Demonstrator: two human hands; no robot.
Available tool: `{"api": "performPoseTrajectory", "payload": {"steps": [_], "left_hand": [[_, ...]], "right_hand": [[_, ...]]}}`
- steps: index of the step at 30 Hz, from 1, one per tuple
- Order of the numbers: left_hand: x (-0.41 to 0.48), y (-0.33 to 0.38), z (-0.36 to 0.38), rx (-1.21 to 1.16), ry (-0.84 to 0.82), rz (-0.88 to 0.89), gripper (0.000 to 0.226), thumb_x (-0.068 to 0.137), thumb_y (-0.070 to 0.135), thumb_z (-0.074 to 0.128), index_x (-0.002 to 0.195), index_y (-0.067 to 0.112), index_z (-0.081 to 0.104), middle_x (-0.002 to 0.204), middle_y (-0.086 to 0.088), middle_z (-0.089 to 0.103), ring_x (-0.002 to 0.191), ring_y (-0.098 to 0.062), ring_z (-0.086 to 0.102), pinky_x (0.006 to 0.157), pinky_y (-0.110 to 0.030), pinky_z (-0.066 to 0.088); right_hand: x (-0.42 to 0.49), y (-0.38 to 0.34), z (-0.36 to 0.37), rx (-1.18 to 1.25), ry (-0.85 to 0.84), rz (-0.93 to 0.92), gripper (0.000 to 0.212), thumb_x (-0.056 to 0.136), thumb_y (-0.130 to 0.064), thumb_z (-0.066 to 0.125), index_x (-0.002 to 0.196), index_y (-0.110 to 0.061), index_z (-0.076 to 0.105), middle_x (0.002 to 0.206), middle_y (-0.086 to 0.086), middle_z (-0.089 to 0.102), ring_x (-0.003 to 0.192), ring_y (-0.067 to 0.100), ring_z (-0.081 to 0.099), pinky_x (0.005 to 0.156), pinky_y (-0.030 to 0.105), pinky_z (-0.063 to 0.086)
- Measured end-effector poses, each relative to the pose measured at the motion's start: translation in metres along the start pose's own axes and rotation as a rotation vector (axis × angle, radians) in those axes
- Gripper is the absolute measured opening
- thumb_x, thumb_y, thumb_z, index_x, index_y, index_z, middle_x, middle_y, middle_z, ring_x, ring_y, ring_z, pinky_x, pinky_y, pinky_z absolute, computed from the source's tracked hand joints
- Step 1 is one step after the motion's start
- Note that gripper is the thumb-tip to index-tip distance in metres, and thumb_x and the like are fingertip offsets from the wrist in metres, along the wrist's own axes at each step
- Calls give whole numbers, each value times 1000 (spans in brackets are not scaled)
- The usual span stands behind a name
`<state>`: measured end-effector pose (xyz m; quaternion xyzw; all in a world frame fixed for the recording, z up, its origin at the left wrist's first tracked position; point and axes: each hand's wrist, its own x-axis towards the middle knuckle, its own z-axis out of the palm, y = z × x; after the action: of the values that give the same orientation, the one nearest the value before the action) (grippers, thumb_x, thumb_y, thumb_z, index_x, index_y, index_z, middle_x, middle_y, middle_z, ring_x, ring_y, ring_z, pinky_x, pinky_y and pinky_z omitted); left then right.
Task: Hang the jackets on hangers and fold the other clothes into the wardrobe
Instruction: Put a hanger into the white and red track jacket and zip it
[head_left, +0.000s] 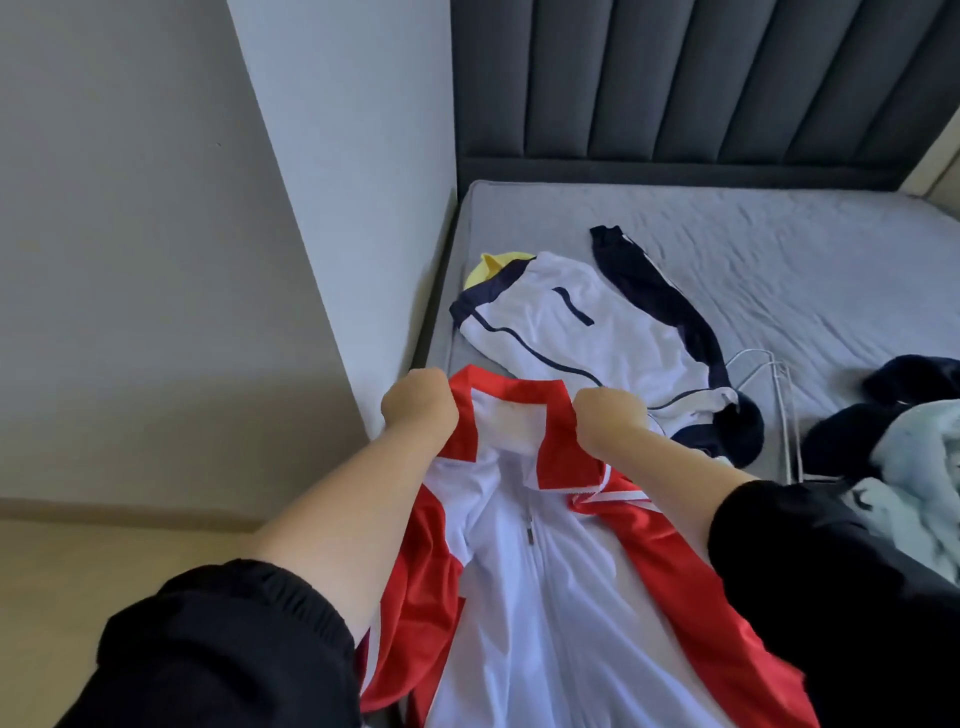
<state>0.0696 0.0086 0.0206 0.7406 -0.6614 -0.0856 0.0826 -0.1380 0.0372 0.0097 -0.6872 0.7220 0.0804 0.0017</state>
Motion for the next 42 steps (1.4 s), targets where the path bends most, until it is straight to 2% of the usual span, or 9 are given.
{"api": "performPoseTrajectory", "payload": {"steps": [4, 6, 8, 12, 17, 26, 30, 37, 42], "left_hand": [[32, 12, 2, -587, 216, -107, 16, 92, 19, 44, 89, 12, 59, 93, -12, 69, 92, -32, 65, 80, -36, 52], [36, 25, 3, -727, 143, -17, 33, 96, 16, 45, 129, 13, 50, 122, -14, 61, 112, -31, 58, 91, -33, 46], [29, 36, 16, -756, -87, 86, 72, 95, 17, 47, 153, 28, 4, 145, -9, 44, 125, -31, 50, 104, -33, 39], [1, 42, 71, -476, -325, 249, 79, 80, 26, 53, 149, 19, 16, 142, -12, 44, 125, -31, 45, 103, -46, 39], [-51, 57, 135, -164, -481, 339, 67, 94, 29, 49, 151, 18, 16, 157, -11, 15, 144, -28, 15, 113, -49, 24], [-100, 98, 155, -91, -241, 359, 68, 100, 36, 36, 152, 33, -8, 161, -5, -6, 148, -26, -5, 116, -50, 10], [-110, 117, 154, -97, -287, 562, 62, 100, 43, 35, 151, 39, -1, 161, -2, -11, 147, -26, -7, 114, -56, 12], [-122, 129, 164, 29, -522, 582, 66, 97, 47, 40, 151, 40, 3, 161, 1, -11, 146, -29, -14, 115, -56, 13], [-119, 124, 162, 62, -527, 609, 67, 98, 41, 42, 152, 37, 3, 161, -2, -9, 147, -28, -11, 115, -55, 17]], "right_hand": [[30, 12, -10, 433, 334, 191, 18, 91, -8, 41, 100, -8, 56, 99, 14, 64, 94, 37, 58, 68, 34, 35], [42, 14, -13, 754, 395, 231, 33, 92, -11, 42, 125, -12, 48, 100, 11, 60, 93, 33, 56, 72, 34, 36], [48, 12, -5, 930, 256, 197, 67, 94, -14, 46, 151, -16, 12, 115, 8, 54, 100, 29, 54, 81, 34, 39], [40, 19, 45, 613, 67, 129, 70, 93, -13, 42, 152, -11, 7, 155, 10, 22, 141, 28, 25, 114, 42, 23], [-2, 43, 109, 167, -12, 8, 59, 100, -25, 32, 153, -12, 8, 160, 9, 5, 147, 24, 5, 117, 47, 7], [-57, 85, 133, 485, 200, -80, 48, 100, -21, 41, 145, -5, 36, 155, 13, 28, 144, 27, 21, 117, 33, 16], [-63, 125, 130, 594, 503, 341, 28, 94, -9, 44, 116, 1, 59, 124, 19, 54, 112, 38, 47, 94, 42, 37], [-75, 173, 150, 475, -14, 703, 32, 92, -9, 43, 123, -1, 47, 130, 21, 49, 119, 36, 47, 94, 40, 42], [-78, 172, 146, 624, 166, 833, 31, 86, 2, 49, 117, -2, 50, 134, 16, 35, 91, 34, 55, 73, 35, 43]]}}
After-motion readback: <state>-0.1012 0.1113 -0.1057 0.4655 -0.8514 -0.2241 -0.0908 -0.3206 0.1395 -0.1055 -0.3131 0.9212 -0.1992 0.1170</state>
